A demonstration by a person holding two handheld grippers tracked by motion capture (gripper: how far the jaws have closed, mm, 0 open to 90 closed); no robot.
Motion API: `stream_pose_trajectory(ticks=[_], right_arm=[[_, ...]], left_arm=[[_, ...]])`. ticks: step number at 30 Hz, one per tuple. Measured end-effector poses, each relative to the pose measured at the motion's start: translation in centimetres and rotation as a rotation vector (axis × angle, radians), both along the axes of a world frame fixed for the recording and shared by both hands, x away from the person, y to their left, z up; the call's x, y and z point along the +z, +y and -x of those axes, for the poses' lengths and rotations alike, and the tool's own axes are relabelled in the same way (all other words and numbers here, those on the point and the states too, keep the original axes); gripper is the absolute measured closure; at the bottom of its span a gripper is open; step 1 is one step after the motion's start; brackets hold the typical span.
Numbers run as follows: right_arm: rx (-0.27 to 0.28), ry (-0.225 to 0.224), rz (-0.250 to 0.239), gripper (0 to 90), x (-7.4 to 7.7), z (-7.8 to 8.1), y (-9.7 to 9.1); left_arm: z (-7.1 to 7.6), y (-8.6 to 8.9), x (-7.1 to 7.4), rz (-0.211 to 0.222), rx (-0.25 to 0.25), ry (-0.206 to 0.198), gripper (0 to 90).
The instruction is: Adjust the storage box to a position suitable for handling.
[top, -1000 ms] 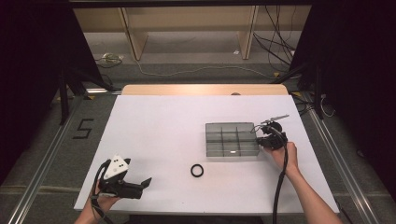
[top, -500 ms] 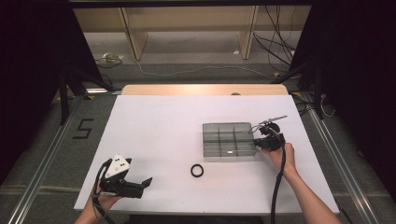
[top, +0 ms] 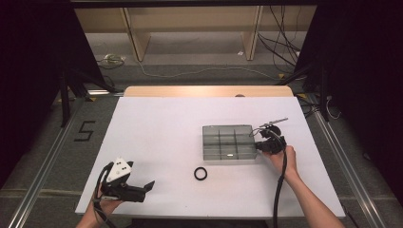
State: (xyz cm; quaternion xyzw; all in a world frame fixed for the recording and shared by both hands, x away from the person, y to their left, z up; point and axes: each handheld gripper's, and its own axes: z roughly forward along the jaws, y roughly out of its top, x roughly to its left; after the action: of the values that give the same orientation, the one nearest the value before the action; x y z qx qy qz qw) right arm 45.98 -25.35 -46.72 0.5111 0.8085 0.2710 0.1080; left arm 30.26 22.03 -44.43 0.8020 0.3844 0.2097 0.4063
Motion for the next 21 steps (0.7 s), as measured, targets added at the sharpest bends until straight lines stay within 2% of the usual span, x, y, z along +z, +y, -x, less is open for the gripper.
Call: stream_pose_trajectory(ticks=[8, 13, 16, 21], right_arm=[[-0.006, -0.004, -0.011, 90.0, 0.0, -0.1, 0.2], [-0.013, -0.011, -0.008, 90.0, 0.3, 0.0, 1.1], [-0.014, -0.008, -0.014, 90.0, 0.3, -0.1, 1.6], [-0.014, -0.005, -0.018, 90.0, 0.3, -0.1, 1.9]], left_arm=[[-0.1, 0.0, -0.1, -0.005, 0.009, 0.006, 0.0], [0.2, 0.1, 0.1, -0.007, 0.007, -0.006, 0.0], [-0.1, 0.1, -0.1, 0.003, 0.007, 0.003, 0.0], [-0.1, -0.1, -0.1, -0.005, -0.001, 0.005, 0.0]])
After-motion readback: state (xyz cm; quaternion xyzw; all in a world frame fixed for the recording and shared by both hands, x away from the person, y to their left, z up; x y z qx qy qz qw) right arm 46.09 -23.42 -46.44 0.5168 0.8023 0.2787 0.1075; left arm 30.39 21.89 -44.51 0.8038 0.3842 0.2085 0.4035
